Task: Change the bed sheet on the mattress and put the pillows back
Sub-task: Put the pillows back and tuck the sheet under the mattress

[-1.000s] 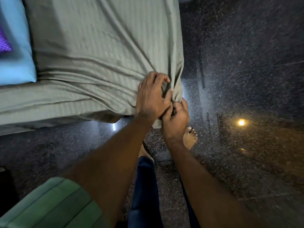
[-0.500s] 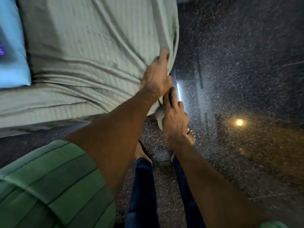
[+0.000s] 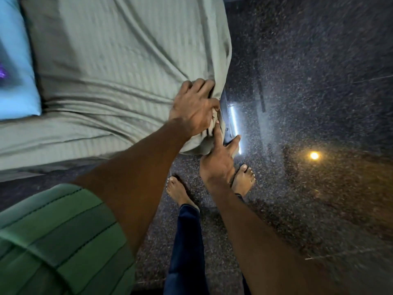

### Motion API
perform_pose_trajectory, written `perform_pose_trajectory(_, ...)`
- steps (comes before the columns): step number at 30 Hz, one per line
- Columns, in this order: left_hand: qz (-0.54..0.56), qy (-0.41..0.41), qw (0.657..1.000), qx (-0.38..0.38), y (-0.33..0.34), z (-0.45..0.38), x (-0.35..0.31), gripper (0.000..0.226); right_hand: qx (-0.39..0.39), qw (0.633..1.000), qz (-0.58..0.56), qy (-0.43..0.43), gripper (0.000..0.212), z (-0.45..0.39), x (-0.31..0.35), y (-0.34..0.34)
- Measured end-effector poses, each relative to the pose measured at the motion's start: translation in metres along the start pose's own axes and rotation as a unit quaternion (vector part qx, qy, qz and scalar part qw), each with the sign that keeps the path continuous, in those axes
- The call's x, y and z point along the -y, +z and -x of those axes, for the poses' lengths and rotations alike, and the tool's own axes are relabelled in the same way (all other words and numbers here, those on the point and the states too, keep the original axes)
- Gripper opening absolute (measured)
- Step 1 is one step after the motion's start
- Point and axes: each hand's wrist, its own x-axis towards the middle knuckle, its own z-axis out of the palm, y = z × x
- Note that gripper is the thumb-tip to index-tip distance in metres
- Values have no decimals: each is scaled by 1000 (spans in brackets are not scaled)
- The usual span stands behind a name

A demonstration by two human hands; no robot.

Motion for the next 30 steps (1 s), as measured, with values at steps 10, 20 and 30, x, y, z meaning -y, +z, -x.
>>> perform_pose_trajectory(10, 62, 34, 994, 87, -7, -8, 19, 41, 140, 968, -101, 180, 64, -35, -15, 56)
perform_pose_trajectory(20, 269, -210, 940, 19, 2, -10, -14, 27, -159, 979, -118, 37, 32, -4, 27, 2)
perform_pose_trajectory(30, 224, -334, 905, -138, 19, 92, -2, 35, -169, 970, 109, -138, 14, -56, 40, -21)
